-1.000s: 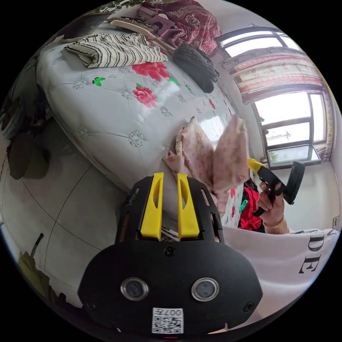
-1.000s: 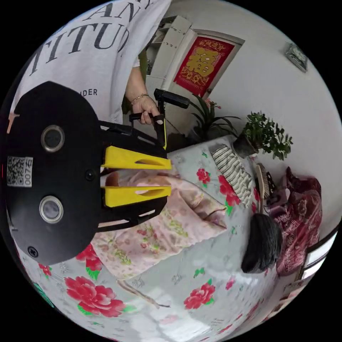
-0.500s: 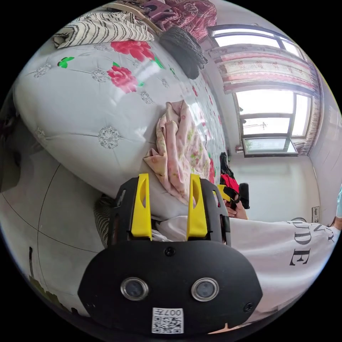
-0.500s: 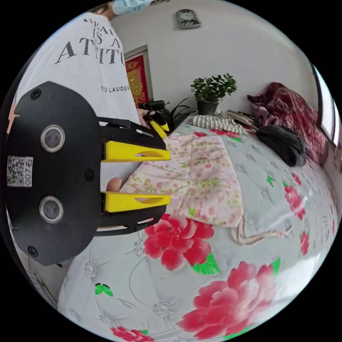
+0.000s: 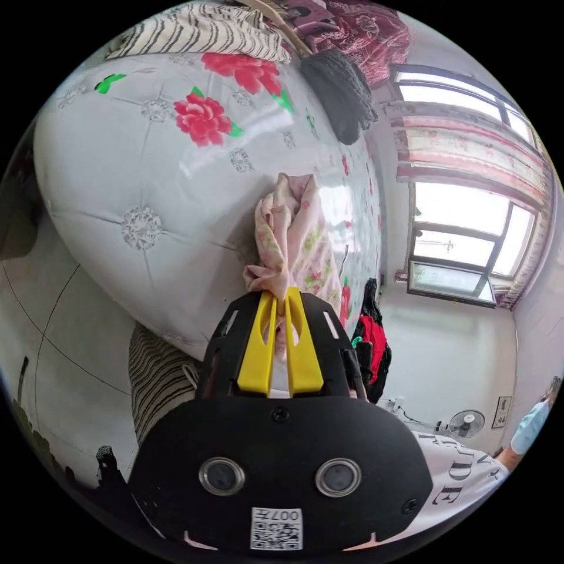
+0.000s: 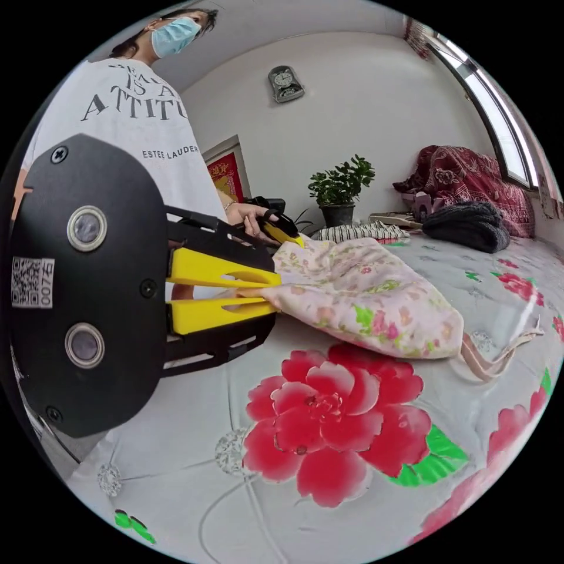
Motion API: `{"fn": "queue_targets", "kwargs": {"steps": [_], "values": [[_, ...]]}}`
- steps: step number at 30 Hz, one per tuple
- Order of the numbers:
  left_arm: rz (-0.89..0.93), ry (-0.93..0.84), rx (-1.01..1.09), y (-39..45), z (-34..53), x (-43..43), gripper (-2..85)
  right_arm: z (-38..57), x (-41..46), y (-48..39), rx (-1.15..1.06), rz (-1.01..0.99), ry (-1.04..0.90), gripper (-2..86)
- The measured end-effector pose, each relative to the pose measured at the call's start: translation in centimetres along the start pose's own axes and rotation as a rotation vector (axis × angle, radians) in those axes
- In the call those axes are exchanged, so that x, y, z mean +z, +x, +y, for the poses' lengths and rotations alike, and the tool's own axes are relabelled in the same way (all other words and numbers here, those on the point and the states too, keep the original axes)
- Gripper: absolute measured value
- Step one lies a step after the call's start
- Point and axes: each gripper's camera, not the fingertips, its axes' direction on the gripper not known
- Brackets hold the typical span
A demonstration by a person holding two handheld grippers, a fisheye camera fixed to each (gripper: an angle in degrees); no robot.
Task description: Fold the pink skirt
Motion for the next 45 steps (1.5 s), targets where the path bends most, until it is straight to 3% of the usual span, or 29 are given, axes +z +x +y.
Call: {"fn": "queue_targets", "kwargs": {"steps": [8,13,19,23,29,31,33,36,39,43,45], "values": [[0.205,0.011,0.095,5.1,-7.2,-2.7,-0.8,-2.7,-2.2,-9.1,-0.103,-0.058,0.141,-0.3],[0.183,0.032,0.272,10.6,-16.3,-6.6,-0.9,-8.7,-0.2,-17.6,-0.222,-0.058,0.205,-0.4],[0.2,0.282,0.395,12.8,-21.5,-18.7,-0.7,-15.3,8.7,-29.1,-0.418,-0.086,0.185,-0.3],[0.036,0.441,0.351,8.7,-19.4,-25.2,-0.2,-18.8,19.1,-32.5,-0.452,-0.074,0.072,0.1],[-0.323,0.378,-0.122,-4.1,-13.9,-23.8,5.2,-20.2,31.7,-28.2,-0.355,0.274,-0.148,3.6],[-0.381,0.375,-0.221,-6.4,-10.6,-22.8,5.9,-19.1,32.0,-26.3,-0.355,0.35,-0.194,4.6],[-0.522,0.371,-0.26,-6.3,-6.9,-21.1,5.4,-17.3,30.5,-24.2,-0.375,0.55,-0.236,5.6],[-0.757,0.322,-0.083,-1.6,-5.8,-17.7,2.7,-14.3,27.4,-22.1,-0.402,0.867,-0.252,6.5],[-0.833,0.26,0.188,4.8,-7.1,-13.2,2.0,-10.9,24.7,-20.0,-0.371,1.104,-0.251,7.0],[-0.773,0.161,0.406,12.2,-8.9,-7.0,2.6,-7.9,25.2,-17.2,-0.328,1.174,-0.355,7.3],[-0.72,0.076,0.544,16.7,-8.7,-2.1,3.6,-6.2,25.7,-17.3,-0.369,1.16,-0.227,7.4]]}}
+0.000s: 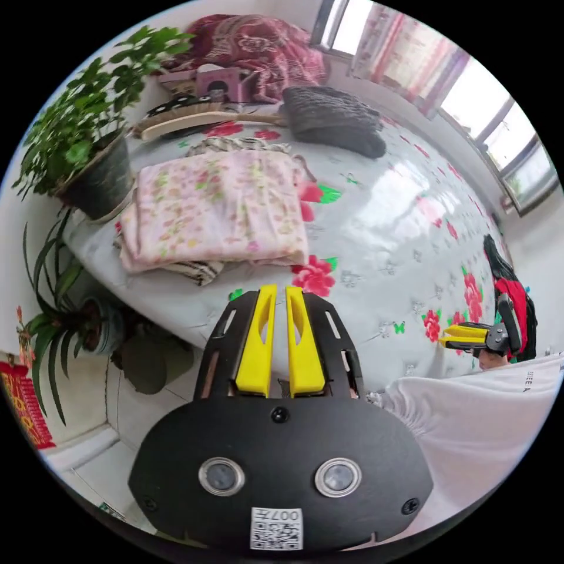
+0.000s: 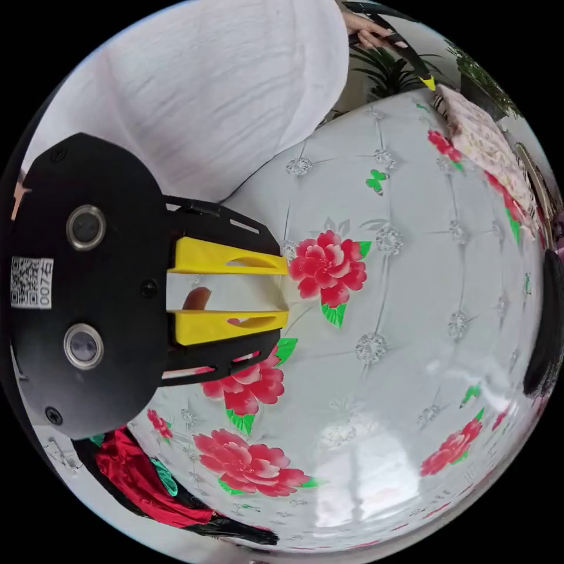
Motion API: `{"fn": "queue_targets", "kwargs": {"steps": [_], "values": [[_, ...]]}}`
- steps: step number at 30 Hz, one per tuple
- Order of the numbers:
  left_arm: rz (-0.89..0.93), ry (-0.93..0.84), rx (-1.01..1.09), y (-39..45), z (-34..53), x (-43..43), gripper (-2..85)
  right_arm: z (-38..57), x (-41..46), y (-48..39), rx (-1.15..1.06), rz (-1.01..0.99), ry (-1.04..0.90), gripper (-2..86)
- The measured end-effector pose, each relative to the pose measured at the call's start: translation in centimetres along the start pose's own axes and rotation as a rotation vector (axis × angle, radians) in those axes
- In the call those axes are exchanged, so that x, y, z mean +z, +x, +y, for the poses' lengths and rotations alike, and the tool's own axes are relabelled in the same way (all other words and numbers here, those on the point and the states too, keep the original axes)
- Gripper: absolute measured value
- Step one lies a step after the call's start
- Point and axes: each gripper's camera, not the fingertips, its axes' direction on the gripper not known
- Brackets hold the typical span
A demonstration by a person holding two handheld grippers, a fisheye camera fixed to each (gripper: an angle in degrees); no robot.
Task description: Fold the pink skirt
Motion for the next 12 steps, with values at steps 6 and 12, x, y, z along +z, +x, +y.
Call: {"fn": "queue_targets", "kwargs": {"steps": [6,12], "values": [[0.141,-0.171,0.241,14.2,-2.0,4.2,6.1,1.8,-0.6,3.8,0.17,-0.255,0.108,7.8],[0.077,-0.365,0.359,23.8,0.2,7.7,6.4,17.1,-3.7,16.7,0.69,0.026,0.37,8.3]]}}
